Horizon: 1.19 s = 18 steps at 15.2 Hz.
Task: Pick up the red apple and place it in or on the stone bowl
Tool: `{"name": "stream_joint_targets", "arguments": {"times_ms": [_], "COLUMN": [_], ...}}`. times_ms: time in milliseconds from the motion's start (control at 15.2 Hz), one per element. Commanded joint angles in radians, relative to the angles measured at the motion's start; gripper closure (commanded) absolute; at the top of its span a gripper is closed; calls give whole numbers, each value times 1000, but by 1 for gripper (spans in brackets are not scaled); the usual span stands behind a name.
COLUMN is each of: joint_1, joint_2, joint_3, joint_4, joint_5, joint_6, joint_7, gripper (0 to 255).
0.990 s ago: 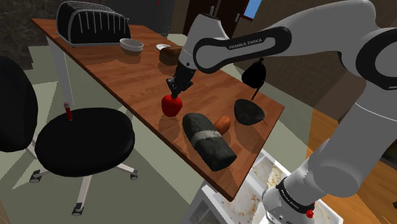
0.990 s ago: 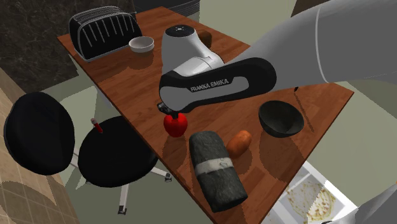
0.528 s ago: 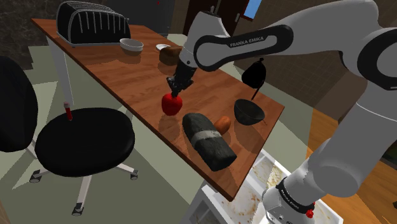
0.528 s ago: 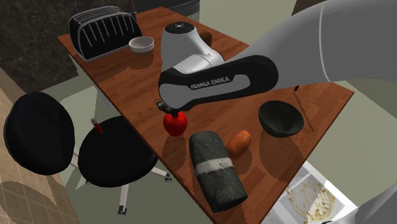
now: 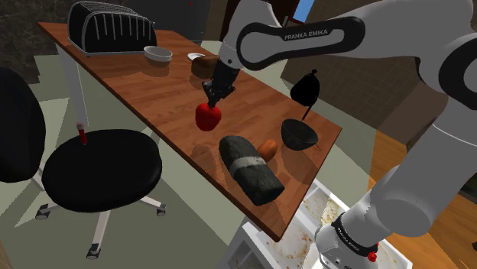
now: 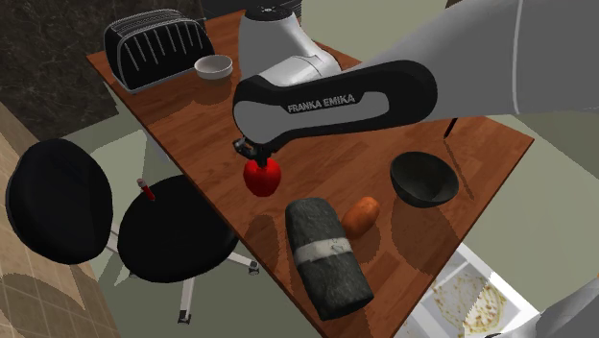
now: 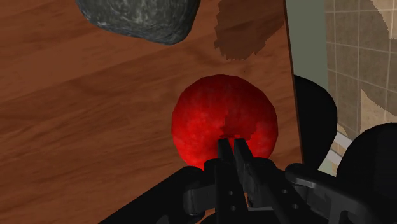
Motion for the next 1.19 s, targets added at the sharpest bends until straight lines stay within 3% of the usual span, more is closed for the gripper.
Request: {"name": "stream_joint_targets", "arguments": {"times_ms": [0,1122], "joint_1": [-1,-3], "joint_2": [-11,-52], "joint_3": [0,2], "joint_4": [14,195], "joint_5": [4,17], "joint_6": [-25,-245], "joint_7": [-3,-8], "gripper": [255,255]}}
